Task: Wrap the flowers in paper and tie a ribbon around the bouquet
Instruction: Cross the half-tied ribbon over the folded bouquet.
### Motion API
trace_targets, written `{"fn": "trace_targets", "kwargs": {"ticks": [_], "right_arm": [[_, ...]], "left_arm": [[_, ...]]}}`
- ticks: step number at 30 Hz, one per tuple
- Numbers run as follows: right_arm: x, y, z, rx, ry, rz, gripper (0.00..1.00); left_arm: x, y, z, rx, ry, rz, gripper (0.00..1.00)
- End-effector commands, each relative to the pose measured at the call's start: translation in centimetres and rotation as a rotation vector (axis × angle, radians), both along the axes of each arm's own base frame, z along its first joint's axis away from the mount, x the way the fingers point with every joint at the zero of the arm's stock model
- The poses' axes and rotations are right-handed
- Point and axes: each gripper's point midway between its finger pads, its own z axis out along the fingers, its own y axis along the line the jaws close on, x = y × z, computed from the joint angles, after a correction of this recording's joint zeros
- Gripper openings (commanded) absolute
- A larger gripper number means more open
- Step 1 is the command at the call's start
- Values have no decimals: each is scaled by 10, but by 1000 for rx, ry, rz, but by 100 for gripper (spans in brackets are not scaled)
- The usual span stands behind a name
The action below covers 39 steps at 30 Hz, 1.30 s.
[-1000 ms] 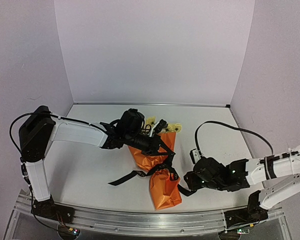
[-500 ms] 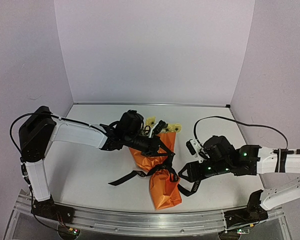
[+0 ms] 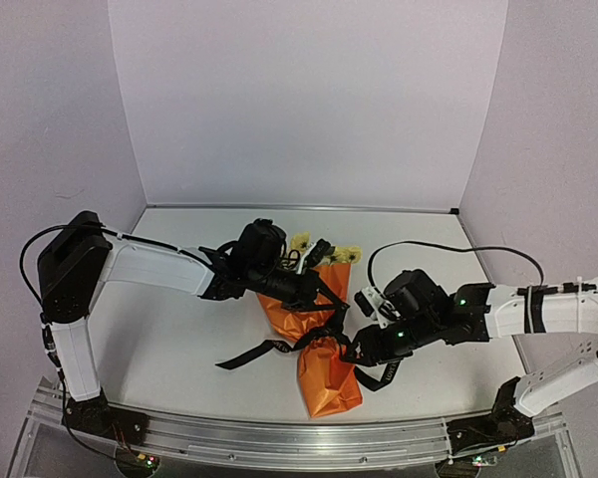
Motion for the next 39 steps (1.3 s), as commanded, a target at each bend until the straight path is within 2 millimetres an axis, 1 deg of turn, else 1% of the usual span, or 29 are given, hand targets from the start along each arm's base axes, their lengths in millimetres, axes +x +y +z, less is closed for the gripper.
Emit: {"fn": "trace_targets", "kwargs": {"ticks": [1,8,12,14,20,26,30,34,39], "right_arm": [[14,13,8,57,-13,-54,44],[23,18,3,93,-28,-105,42],[24,17,-1,91,-20,-120,31],[23,17,-2,92,-15,-123,29],[21,11,-8,76,-17,-127,38],[21,13,-7,78,-20,-117,38],[21,18,-4,90,-13,-104,35],[20,19,-1,102,-3,-97,37],[20,23,3,120,15,-91,37]], "left_arm": [[3,-1,19,-61,-38,6,0],[1,2,20,-70,-38,3,0],[0,4,23,-78,-44,7,0],[0,5,23,-80,-47,11,0],[0,7,22,-85,-44,16,0],[1,9,26,-93,-44,17,0],[0,9,28,-94,-48,9,0],[-1,9,31,-101,-62,-1,0],[-3,9,34,-107,-71,-12,0]]}}
